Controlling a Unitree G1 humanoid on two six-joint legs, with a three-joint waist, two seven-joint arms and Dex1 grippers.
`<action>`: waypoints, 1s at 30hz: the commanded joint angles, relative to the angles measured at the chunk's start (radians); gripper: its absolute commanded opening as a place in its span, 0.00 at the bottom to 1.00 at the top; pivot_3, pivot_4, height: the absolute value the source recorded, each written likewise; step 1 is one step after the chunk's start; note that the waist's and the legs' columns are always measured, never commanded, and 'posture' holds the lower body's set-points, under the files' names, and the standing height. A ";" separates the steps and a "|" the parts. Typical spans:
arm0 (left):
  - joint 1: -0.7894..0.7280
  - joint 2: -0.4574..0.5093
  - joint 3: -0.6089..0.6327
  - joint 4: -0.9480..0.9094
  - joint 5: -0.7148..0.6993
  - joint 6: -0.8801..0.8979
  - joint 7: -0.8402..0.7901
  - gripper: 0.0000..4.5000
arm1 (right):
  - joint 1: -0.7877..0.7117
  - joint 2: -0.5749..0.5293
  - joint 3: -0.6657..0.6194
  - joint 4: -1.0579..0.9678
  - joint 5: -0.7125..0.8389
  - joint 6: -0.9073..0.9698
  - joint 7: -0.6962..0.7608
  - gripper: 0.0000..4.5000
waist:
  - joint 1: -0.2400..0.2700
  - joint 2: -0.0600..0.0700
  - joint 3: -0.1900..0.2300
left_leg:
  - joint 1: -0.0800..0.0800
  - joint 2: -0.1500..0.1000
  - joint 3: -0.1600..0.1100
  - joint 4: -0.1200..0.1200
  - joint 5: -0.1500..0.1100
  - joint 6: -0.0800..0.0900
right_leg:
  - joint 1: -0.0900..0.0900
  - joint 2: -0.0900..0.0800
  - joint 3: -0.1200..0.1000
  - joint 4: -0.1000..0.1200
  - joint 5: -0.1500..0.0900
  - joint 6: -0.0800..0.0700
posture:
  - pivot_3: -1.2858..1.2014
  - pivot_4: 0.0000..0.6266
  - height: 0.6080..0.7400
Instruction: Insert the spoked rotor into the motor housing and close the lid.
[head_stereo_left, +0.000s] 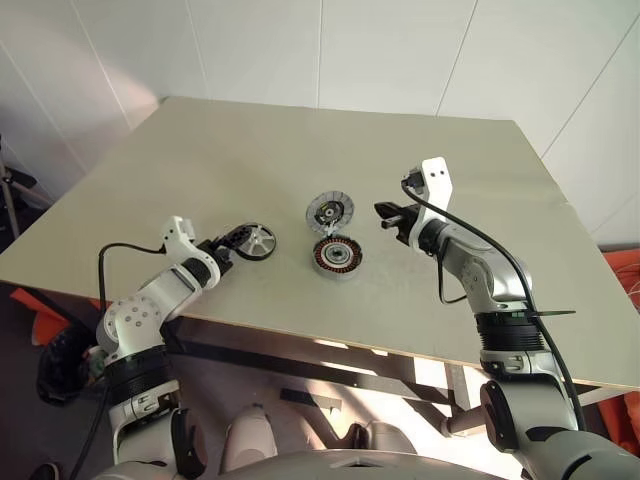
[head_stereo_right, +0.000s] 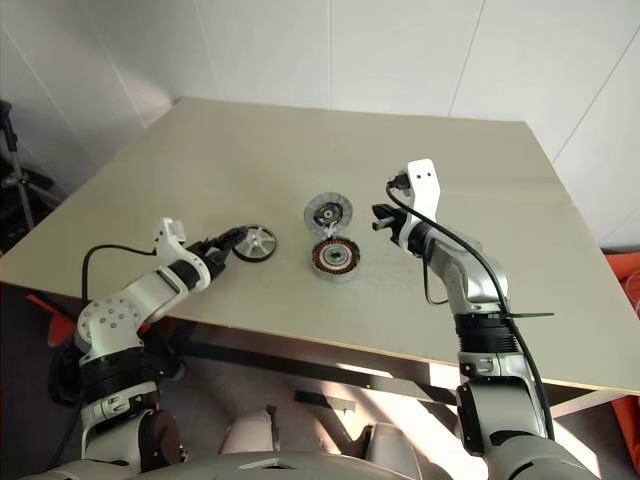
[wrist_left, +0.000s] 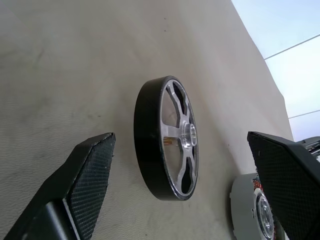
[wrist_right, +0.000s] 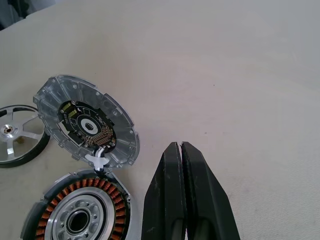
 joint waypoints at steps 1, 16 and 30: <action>-0.017 0.010 -0.005 0.002 0.000 0.002 0.025 1.00 | -0.031 0.000 -0.019 -0.033 0.009 -0.023 -0.004 0.01 | 0.000 0.000 0.000 | 0.000 0.000 0.000 0.000 0.000 0.000 | 0.000 0.000 0.000 0.000 0.000 0.000 | 0.52 0.00 1.00; -0.028 0.000 -0.001 0.023 -0.072 0.003 -0.003 1.00 | -0.027 0.010 -0.013 -0.039 0.013 -0.024 -0.006 0.01 | 0.001 0.000 0.000 | 0.000 0.000 0.000 0.000 0.000 0.000 | 0.000 0.000 0.000 0.000 0.000 0.000 | 0.52 0.00 1.00; -0.029 0.011 -0.010 0.044 -0.097 -0.001 -0.004 1.00 | 0.098 -0.088 -0.035 -0.079 0.135 0.095 0.170 0.01 | 0.008 0.000 0.000 | 0.000 0.000 -0.001 0.000 0.000 0.000 | 0.002 0.000 -0.001 -0.002 0.000 0.000 | 0.52 0.00 1.00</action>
